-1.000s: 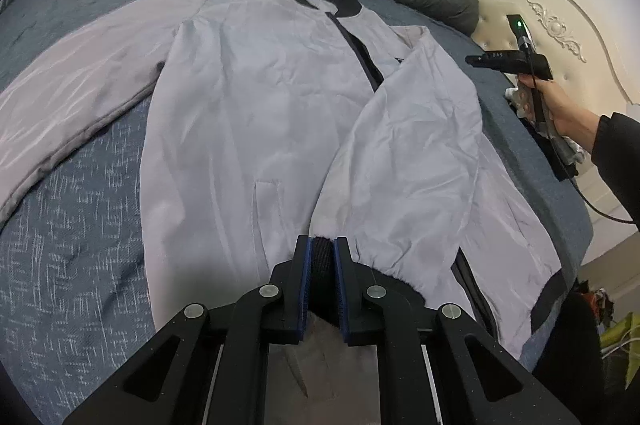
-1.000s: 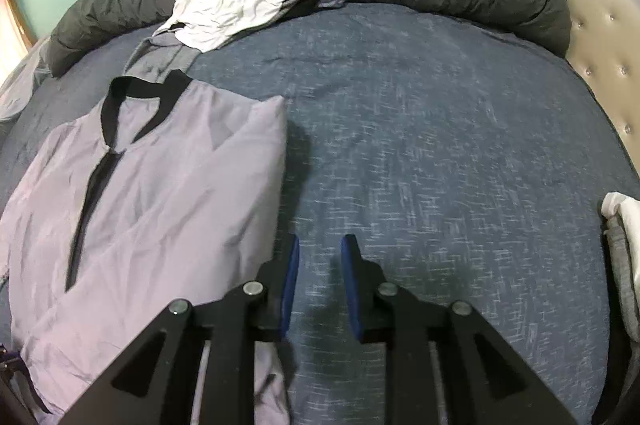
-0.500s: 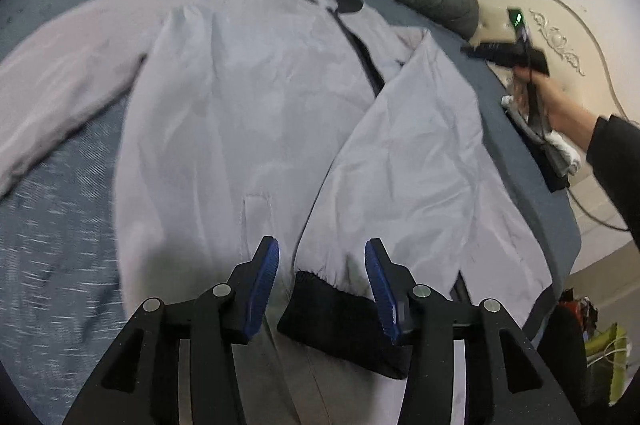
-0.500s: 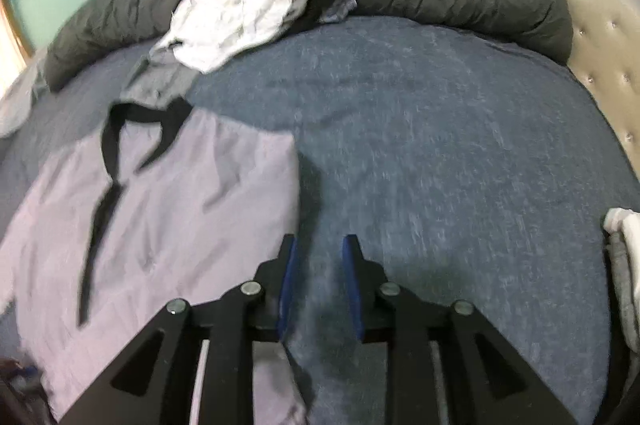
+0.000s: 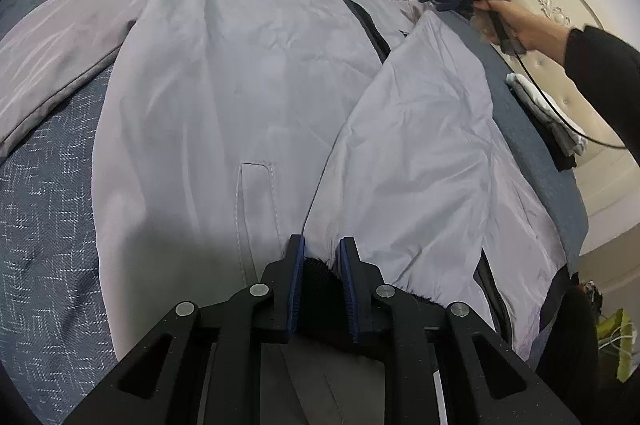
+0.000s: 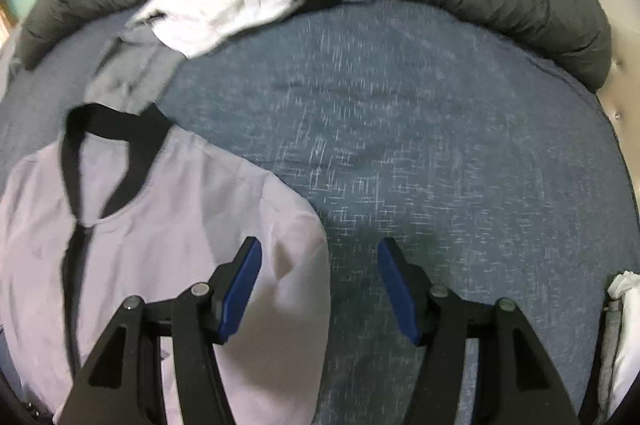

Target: Fold clothes

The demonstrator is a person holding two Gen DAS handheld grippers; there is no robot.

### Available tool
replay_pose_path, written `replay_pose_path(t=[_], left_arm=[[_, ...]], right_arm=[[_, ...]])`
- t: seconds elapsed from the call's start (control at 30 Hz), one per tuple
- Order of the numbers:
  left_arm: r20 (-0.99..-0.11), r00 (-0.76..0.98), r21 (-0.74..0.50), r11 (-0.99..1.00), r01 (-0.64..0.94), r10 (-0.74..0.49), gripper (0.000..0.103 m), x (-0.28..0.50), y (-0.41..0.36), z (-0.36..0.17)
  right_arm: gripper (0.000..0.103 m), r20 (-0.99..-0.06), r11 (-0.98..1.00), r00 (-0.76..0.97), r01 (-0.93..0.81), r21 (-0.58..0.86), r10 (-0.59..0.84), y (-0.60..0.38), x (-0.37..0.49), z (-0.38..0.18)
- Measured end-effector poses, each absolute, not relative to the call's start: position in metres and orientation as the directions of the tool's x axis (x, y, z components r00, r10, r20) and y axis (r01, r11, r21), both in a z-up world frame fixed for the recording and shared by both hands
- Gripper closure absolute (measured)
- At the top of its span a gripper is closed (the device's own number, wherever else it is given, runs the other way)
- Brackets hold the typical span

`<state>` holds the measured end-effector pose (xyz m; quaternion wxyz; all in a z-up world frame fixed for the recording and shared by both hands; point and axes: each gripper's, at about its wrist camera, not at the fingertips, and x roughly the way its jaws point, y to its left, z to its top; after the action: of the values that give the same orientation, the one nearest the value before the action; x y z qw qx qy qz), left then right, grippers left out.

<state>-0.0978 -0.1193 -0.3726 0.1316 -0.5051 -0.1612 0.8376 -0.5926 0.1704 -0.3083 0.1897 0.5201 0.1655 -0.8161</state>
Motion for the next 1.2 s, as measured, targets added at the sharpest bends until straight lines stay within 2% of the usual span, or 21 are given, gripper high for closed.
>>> replay_pose_path(t=[0.07,0.13,0.2,0.5,0.67,0.83,0.9,1.0,1.2], left_arm=[[-0.806,-0.453,-0.398,-0.915,-0.062,0.381,0.083,-0.098,-0.118,-0.373],[-0.808,-0.451,-0.395,-0.917,-0.062,0.379,0.083,-0.098,-0.116,-0.375],[-0.812,-0.446,-0.389,-0.919,-0.066,0.376,0.083,-0.101,-0.113,-0.378],[-0.819,-0.440,-0.376,-0.924,-0.073,0.368,0.083,-0.101,-0.106,-0.381],[-0.820,-0.438,-0.376,-0.924,-0.071,0.367,0.083,-0.101,-0.104,-0.380],[-0.823,-0.435,-0.374,-0.925,-0.069,0.366,0.083,-0.103,-0.104,-0.379],[-0.822,-0.437,-0.375,-0.924,-0.068,0.366,0.083,-0.104,-0.104,-0.379],[-0.819,-0.441,-0.380,-0.923,-0.062,0.367,0.083,-0.105,-0.104,-0.381],[-0.817,-0.445,-0.383,-0.922,-0.056,0.366,0.083,-0.108,-0.102,-0.383]], right_arm=[[0.049,-0.921,-0.873,-0.376,0.478,-0.094,-0.106,0.165,-0.599,-0.319],[0.073,-0.925,-0.871,-0.371,0.477,-0.113,-0.083,0.161,-0.604,-0.328],[0.081,-0.928,-0.861,-0.374,0.473,-0.188,-0.002,0.157,-0.610,-0.340],[0.081,-0.896,-0.891,-0.442,0.390,-0.232,0.039,0.160,-0.626,-0.353],[0.081,-0.857,-0.958,-0.509,0.278,-0.075,-0.080,0.190,-0.635,-0.321],[0.081,-0.834,-0.925,-0.495,0.377,0.049,-0.246,0.216,-0.618,-0.297],[0.081,-0.827,-0.898,-0.456,0.423,0.125,-0.330,0.230,-0.602,-0.295],[0.081,-0.831,-0.870,-0.402,0.460,0.179,-0.384,0.243,-0.570,-0.302],[0.081,-0.887,-0.825,-0.315,0.553,0.117,-0.337,0.228,-0.532,-0.326]])
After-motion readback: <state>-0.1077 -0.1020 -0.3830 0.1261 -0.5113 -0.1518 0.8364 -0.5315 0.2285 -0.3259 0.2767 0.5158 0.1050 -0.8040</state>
